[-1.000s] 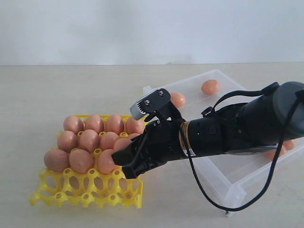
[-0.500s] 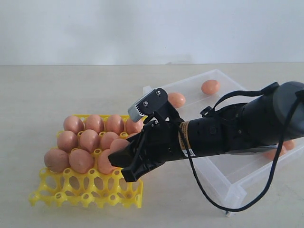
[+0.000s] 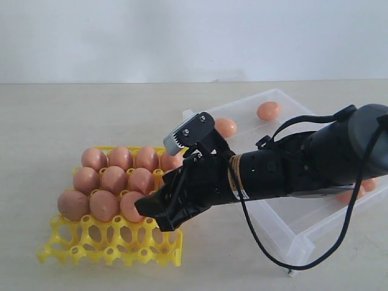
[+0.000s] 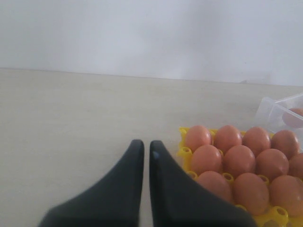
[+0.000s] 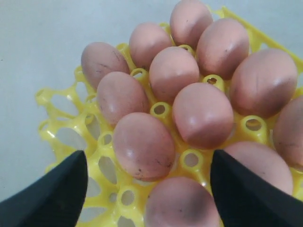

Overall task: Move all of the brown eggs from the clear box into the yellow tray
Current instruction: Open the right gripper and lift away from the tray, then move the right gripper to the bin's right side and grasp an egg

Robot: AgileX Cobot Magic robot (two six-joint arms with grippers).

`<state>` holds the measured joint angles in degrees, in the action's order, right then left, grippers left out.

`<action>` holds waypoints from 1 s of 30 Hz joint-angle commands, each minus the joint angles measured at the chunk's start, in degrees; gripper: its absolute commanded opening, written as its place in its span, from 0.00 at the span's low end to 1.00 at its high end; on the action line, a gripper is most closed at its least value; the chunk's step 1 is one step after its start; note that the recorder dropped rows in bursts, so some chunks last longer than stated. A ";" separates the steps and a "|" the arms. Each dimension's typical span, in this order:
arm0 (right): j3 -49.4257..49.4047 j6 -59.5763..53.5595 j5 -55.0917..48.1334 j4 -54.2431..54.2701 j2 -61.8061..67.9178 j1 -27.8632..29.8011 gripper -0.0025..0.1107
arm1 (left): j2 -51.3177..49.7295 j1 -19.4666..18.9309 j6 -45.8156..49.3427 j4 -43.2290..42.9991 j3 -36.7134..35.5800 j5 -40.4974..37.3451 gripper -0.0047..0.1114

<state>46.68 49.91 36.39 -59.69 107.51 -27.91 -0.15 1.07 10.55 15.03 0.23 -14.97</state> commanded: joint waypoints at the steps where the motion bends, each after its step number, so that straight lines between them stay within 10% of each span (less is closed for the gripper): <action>1: -0.18 -0.55 1.60 0.95 -0.53 -0.10 0.60 | 0.15 0.22 -0.48 0.16 -0.23 0.33 0.08; 7: 0.16 -1.78 -1.61 14.76 -9.77 0.01 0.46 | 0.15 0.22 -0.48 0.16 -0.23 0.19 0.08; 12: 13.61 -10.44 -48.65 22.45 -16.71 0.01 0.13 | 0.15 0.22 -0.48 0.16 -0.23 0.19 0.08; 23: 51.82 -42.40 -104.05 28.12 4.45 10.09 0.33 | 0.15 0.22 -0.48 0.16 -0.23 0.37 0.08; 30: 52.59 -56.38 -106.35 45.37 8.93 10.95 0.33 | 0.15 0.22 -0.48 0.16 -0.23 0.37 0.08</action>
<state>99.38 -5.98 -69.55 -13.91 117.19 -17.20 -0.15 1.07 10.55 15.03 0.23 -14.97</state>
